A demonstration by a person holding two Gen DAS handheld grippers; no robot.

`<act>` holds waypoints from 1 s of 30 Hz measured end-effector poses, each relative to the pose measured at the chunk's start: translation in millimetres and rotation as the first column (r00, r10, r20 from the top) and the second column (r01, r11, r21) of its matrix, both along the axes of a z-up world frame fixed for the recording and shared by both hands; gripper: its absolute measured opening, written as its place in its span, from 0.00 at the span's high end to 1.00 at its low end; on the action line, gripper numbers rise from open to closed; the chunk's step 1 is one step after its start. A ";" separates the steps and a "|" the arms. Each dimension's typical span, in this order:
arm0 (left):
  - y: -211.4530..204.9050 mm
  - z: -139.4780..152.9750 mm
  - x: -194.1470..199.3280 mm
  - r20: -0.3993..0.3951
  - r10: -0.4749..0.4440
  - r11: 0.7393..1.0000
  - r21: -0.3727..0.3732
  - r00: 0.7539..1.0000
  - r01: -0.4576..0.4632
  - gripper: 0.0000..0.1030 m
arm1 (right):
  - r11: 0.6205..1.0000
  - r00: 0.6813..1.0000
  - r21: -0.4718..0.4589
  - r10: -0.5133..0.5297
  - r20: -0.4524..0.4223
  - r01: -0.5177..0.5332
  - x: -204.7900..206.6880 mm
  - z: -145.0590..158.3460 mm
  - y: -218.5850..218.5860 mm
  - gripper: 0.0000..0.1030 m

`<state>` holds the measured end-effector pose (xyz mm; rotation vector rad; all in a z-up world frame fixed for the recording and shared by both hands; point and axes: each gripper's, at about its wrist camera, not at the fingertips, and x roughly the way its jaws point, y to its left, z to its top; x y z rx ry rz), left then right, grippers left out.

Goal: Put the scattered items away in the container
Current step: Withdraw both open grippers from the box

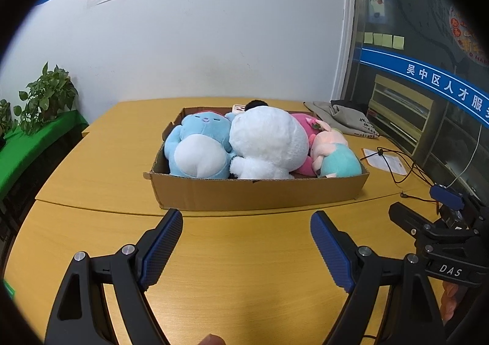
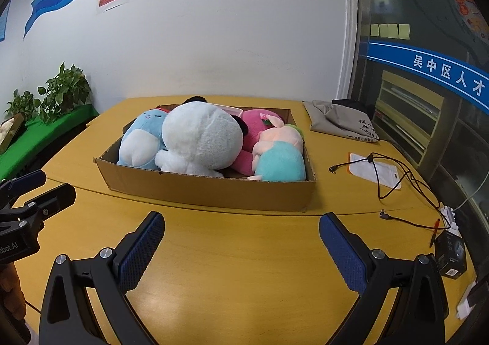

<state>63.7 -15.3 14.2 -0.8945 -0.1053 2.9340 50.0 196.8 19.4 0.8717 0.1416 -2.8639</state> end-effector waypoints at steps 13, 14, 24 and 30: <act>2.1 -8.5 -8.3 0.027 0.002 1.000 0.002 1.000 -0.002 0.16 | 1.000 1.000 0.006 0.001 0.019 -0.001 -3.3 -12.2 -1.9 0.00; 2.1 -9.0 -8.9 0.029 0.001 1.000 0.002 1.000 -0.001 0.16 | 1.000 1.000 0.003 0.001 0.020 -0.001 -3.7 -13.4 -2.4 0.00; 2.8 -13.6 -11.4 0.045 -0.022 1.000 0.015 0.999 0.021 0.16 | 1.000 1.000 -0.014 0.006 0.031 -0.006 -7.2 -21.0 -3.7 0.00; -1.2 -14.5 -12.1 0.046 0.003 1.000 0.011 0.999 -0.003 0.16 | 1.000 0.999 -0.014 0.005 0.034 -0.004 -8.6 -22.8 -3.9 0.00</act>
